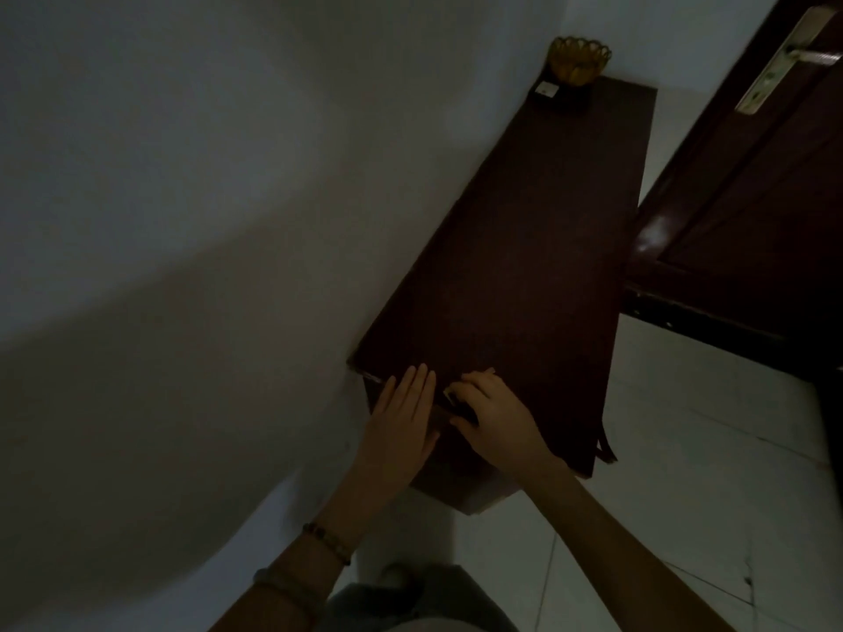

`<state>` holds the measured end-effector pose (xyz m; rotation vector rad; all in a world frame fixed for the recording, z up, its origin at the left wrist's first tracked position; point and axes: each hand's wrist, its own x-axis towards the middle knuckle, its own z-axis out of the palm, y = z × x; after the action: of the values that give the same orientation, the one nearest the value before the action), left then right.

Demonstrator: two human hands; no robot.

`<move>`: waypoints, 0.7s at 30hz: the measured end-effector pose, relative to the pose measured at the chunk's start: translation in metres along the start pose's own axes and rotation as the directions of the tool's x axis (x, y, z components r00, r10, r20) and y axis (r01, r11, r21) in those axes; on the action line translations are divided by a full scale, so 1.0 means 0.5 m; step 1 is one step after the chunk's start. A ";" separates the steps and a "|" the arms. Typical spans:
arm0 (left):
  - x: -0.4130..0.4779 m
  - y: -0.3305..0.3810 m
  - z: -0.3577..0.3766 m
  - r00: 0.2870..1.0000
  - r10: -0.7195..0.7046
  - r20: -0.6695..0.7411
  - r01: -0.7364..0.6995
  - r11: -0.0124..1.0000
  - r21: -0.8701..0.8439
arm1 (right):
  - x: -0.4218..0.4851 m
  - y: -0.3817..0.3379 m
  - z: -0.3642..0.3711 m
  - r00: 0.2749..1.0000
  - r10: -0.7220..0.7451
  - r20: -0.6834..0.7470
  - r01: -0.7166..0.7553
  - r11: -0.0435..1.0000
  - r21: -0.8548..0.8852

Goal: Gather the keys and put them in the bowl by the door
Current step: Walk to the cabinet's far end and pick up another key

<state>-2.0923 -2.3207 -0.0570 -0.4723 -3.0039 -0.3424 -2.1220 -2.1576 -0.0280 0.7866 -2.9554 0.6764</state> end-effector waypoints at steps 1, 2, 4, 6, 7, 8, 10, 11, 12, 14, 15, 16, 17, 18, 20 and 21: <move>-0.001 -0.003 0.000 1.000 0.012 0.004 -0.012 1.000 0.015 | -0.002 -0.003 -0.001 1.000 -0.021 -0.019 0.021 1.000 0.003; -0.002 -0.005 0.000 1.000 0.021 0.012 -0.021 0.999 0.030 | -0.004 -0.007 -0.003 0.998 -0.042 -0.038 0.042 0.999 0.001; -0.001 -0.007 -0.001 0.999 0.027 0.032 -0.029 0.998 0.056 | -0.009 -0.011 -0.005 0.996 -0.063 -0.067 0.063 0.998 -0.003; 0.000 -0.008 -0.003 0.999 0.035 0.042 -0.037 0.998 0.056 | -0.014 -0.012 -0.007 0.994 -0.063 -0.089 0.063 0.998 0.000; 0.000 -0.009 -0.004 0.998 0.041 0.038 -0.043 0.998 0.051 | -0.017 -0.012 -0.011 0.993 -0.061 -0.099 0.062 0.998 0.006; 0.000 -0.010 -0.004 0.998 0.045 0.034 -0.047 0.998 0.048 | -0.018 -0.012 -0.017 0.993 -0.056 -0.109 0.059 0.998 0.025; 0.000 -0.012 -0.003 0.998 0.045 0.044 -0.047 0.998 0.052 | -0.020 -0.013 -0.034 0.991 -0.027 -0.133 0.041 0.994 0.100; 0.001 -0.012 -0.005 0.998 0.042 0.054 -0.046 0.997 0.058 | -0.021 -0.014 -0.044 0.987 0.002 -0.158 0.023 0.988 0.155; 0.003 -0.012 -0.006 0.997 0.040 0.061 -0.043 0.997 0.057 | -0.023 -0.016 -0.056 0.980 0.045 -0.191 -0.002 0.975 0.221; 0.007 -0.011 -0.008 0.998 0.029 0.057 -0.030 0.999 0.020 | -0.032 -0.020 -0.082 0.956 0.161 -0.245 -0.061 0.927 0.370; 0.010 -0.008 -0.013 0.999 0.012 0.052 -0.012 1.000 0.006 | -0.039 -0.021 -0.094 0.942 0.215 -0.259 -0.083 0.895 0.439; 0.012 -0.002 -0.022 0.999 -0.002 0.044 0.002 1.000 0.005 | -0.046 -0.020 -0.106 0.930 0.260 -0.261 -0.102 0.862 0.496; 0.014 0.007 -0.033 1.000 -0.004 0.030 0.004 1.000 -0.005 | -0.053 -0.019 -0.118 0.922 0.299 -0.247 -0.124 0.830 0.544; 0.016 0.018 -0.046 1.000 0.008 0.006 -0.008 1.000 -0.027 | -0.062 -0.017 -0.130 0.916 0.333 -0.223 -0.148 0.798 0.585; 0.016 0.048 -0.074 0.998 0.042 -0.044 -0.046 0.996 -0.082 | -0.082 -0.011 -0.153 0.901 0.389 -0.190 -0.188 0.748 0.637; 0.016 0.064 -0.085 0.996 0.060 -0.063 -0.066 0.993 -0.095 | -0.094 -0.006 -0.163 0.889 0.417 -0.190 -0.203 0.730 0.653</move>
<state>-2.0880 -2.2986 -0.0081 -0.5531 -2.9174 -0.4900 -2.0878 -2.1042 0.0416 0.1118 -2.5576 1.6775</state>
